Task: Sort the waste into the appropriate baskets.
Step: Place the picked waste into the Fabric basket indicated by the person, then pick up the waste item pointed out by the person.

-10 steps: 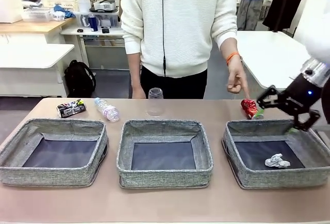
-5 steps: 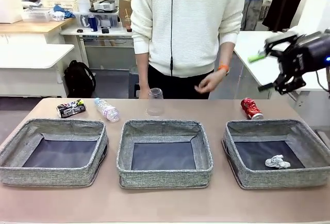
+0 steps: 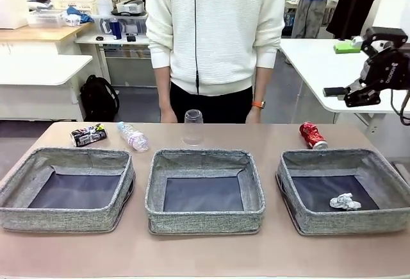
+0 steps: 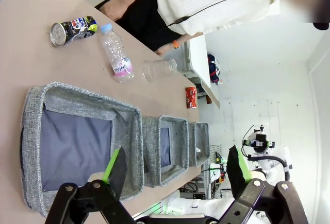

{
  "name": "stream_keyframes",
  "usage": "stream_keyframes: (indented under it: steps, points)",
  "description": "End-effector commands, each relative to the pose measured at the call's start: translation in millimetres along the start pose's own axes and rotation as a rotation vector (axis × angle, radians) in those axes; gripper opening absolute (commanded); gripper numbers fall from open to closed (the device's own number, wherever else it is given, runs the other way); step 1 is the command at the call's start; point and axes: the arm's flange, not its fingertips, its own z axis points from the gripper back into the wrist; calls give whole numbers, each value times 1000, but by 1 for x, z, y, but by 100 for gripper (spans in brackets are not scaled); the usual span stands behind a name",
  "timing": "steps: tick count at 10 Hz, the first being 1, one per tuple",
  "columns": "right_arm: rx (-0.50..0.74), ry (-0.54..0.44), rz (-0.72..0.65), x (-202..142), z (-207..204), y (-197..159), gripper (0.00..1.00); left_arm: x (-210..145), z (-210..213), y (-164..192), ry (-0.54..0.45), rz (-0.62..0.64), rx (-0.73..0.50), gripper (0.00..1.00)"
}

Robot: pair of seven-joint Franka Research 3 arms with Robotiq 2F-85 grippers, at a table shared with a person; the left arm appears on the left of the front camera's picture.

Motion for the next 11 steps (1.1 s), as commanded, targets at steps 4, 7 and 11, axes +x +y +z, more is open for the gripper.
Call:
stream_keyframes:
  steps: [4, 7, 11]
  points:
    - [-69, 3, -27, 3, -1, 12, 100, 0, -1, -1, -7, -20, -17, 100]
    - [-69, 3, -27, 3, -1, 12, 100, 0, -1, -1, -7, -20, -17, 100]
    - [-69, 3, -27, 3, -1, 12, 100, 0, -1, -1, -7, -20, -17, 100]
